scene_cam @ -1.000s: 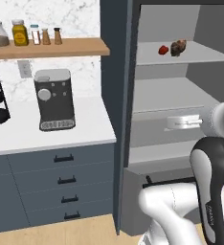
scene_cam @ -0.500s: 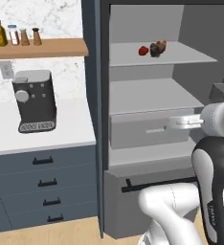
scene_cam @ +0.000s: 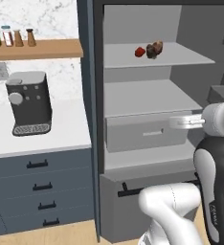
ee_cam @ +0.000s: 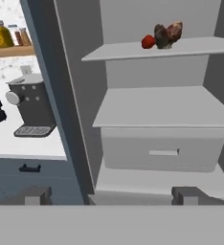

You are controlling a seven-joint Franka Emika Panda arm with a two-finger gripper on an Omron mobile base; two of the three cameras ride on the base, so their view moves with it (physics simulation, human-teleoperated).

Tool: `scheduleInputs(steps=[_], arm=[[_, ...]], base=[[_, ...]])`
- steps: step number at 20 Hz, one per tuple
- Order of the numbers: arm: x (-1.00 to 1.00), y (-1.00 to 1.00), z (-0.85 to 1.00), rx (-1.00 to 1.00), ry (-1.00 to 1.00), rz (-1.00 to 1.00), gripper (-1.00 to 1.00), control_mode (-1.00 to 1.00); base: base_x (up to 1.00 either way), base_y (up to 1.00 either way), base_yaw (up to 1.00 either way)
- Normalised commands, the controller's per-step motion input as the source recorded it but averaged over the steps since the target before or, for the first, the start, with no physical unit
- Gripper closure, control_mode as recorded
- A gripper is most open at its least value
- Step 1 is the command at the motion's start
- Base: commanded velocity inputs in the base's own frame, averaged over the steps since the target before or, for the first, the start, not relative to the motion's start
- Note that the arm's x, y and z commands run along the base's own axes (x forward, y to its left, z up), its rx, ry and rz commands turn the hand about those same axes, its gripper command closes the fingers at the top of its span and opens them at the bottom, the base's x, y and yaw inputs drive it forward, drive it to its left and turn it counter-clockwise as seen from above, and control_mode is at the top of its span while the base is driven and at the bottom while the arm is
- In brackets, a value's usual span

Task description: Place one bell pepper and one steak in each tupperware on the nearby counter, to pack two identical lunches.

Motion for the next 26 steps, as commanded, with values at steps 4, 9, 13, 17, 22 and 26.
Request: scheduleInputs(steps=[4, 9, 13, 17, 22, 26], arm=[[0.00, 0.00, 0.00, 0.00, 0.00, 0.00, -1.00, 1.00], [0.00, 0.00, 0.00, 0.00, 0.00, 0.00, -1.00, 1.00], [0.00, 0.00, 0.00, 0.00, 0.00, 0.00, -1.00, 1.00], [0.00, 0.00, 0.00, 0.00, 0.00, 0.00, -1.00, 1.00], [0.00, 0.00, 0.00, 0.00, 0.00, 0.00, -1.00, 1.00], [0.00, 0.00, 0.00, 0.00, 0.00, 0.00, -1.00, 1.00]], base=[[0.04, -0.06, 0.00], [0.25, -0.62, 0.00], [0.13, 0.00, 0.00], [0.43, 0.00, 0.00], [0.19, 0.00, 0.00], [0.21, -0.03, 0.02]])
